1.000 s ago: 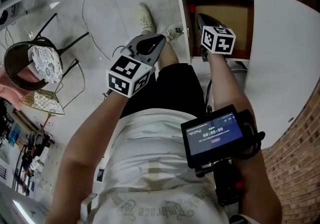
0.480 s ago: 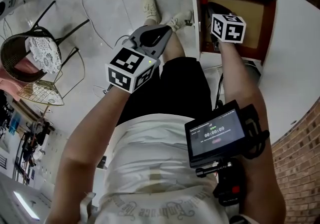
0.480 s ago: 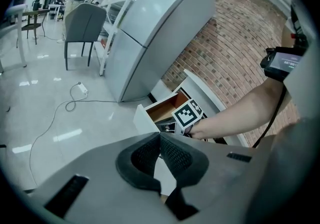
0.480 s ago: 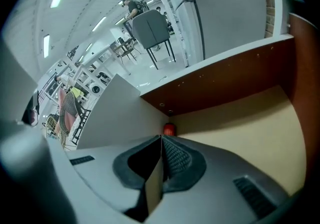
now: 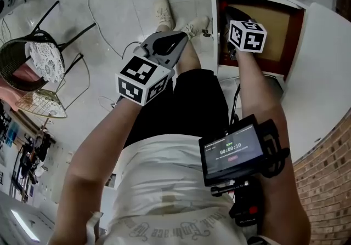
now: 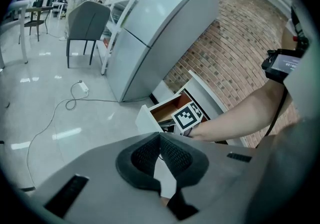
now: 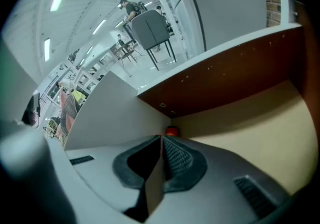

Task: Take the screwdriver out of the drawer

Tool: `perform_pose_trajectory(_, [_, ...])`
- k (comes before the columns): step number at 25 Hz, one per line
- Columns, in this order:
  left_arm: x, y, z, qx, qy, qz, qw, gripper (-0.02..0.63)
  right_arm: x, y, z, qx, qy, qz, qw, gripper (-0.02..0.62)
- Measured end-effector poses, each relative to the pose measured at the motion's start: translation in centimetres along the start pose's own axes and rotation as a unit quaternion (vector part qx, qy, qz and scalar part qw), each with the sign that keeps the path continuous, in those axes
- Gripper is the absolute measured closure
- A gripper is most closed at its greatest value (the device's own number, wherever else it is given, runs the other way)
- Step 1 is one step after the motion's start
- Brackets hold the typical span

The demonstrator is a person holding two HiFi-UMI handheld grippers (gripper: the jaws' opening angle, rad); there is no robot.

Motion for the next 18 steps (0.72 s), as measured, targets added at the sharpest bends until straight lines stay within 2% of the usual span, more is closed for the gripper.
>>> perform_pose_trajectory(6, [-0.2, 0.9, 0.2, 0.002, 0.003, 0.004, 1.0000, 0.586, -0.1, 0.3, -1.1, 0.008, 0.005, 0.000, 1.000, 0.563])
perform_pose_trajectory(9, [-0.4, 1.3, 0.2, 0.005, 0.004, 0.007, 1.0000, 0.586, 0.0, -0.3, -1.5, -0.009, 0.011, 0.004, 1.000, 0.488])
perform_pose_trajectory(11, [-0.4, 1.5, 0.3, 0.005, 0.004, 0.010, 0.9999, 0.586, 0.1, -0.6, -1.9, -0.011, 0.017, 0.008, 1.000, 0.482])
perform_pose_trajectory(16, [-0.1, 1.8, 0.3, 0.008, 0.001, 0.016, 0.9998, 0.586, -0.3, -1.3, -3.2, 0.011, 0.058, 0.027, 0.998, 0.482])
perform_pose_trajectory(18, [0.1, 1.8, 0.2, 0.009, -0.002, 0.021, 0.9997, 0.586, -0.4, -1.8, -3.4, 0.022, 0.074, 0.030, 0.997, 0.457])
Point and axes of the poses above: the fingertips, and each gripper's own axes: z backward along the fingers, y to its left, x out of its top, the point moved 3 cm from there along z, backward along the fingers, and after that the axes turned 8 degrees about -x, right-handed, at the moved point
